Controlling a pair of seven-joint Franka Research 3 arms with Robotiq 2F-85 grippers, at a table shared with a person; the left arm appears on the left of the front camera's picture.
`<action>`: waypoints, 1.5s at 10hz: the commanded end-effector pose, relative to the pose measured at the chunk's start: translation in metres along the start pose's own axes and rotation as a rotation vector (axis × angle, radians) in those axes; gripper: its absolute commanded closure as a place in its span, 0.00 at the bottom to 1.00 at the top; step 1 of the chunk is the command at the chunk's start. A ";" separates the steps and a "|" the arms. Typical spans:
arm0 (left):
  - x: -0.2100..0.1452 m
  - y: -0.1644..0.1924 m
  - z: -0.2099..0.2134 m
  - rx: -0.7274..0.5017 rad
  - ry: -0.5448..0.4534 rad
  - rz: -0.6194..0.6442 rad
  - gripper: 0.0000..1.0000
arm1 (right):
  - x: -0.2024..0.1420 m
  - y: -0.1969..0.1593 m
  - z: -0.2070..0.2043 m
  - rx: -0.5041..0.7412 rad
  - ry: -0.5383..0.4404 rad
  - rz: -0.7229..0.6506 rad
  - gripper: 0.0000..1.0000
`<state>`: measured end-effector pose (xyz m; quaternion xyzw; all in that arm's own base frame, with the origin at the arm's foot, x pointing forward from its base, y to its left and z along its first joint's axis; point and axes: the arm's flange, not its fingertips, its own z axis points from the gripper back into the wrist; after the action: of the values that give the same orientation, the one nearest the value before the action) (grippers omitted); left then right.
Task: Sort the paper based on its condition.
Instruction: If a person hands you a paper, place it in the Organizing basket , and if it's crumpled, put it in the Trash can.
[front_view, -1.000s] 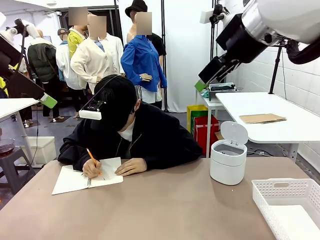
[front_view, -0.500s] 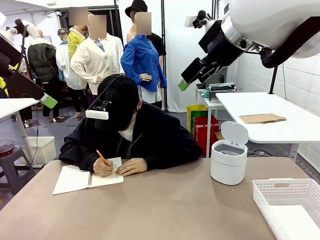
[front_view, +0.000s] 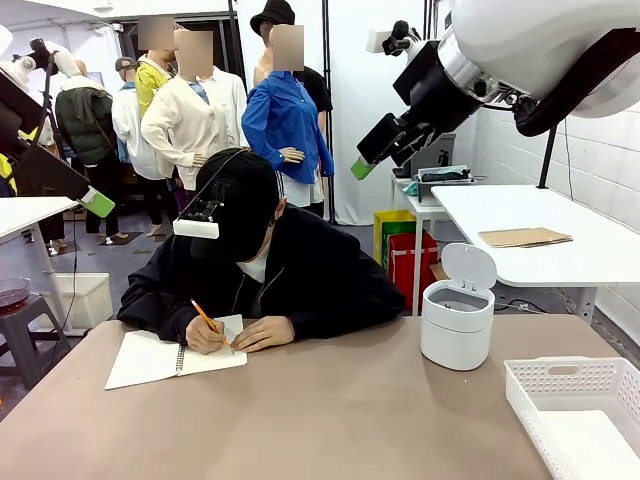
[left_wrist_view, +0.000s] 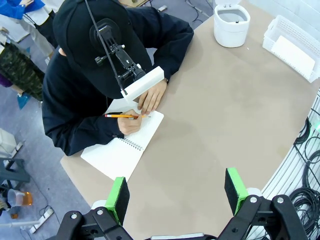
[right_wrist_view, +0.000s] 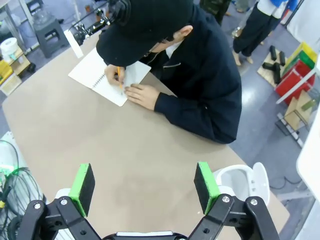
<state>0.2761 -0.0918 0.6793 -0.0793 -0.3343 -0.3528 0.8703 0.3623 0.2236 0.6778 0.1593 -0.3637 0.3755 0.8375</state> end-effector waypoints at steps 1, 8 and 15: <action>-0.001 0.000 0.001 0.001 0.002 -0.001 0.00 | 0.000 0.000 0.001 -0.003 -0.001 0.003 0.00; -0.001 0.000 0.001 0.001 0.002 -0.001 0.00 | 0.000 0.000 0.001 -0.003 -0.001 0.003 0.00; -0.001 0.000 0.001 0.001 0.002 -0.001 0.00 | 0.000 0.000 0.001 -0.003 -0.001 0.003 0.00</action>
<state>0.2760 -0.0918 0.6793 -0.0793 -0.3343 -0.3528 0.8703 0.3614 0.2233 0.6790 0.1591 -0.3649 0.3756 0.8370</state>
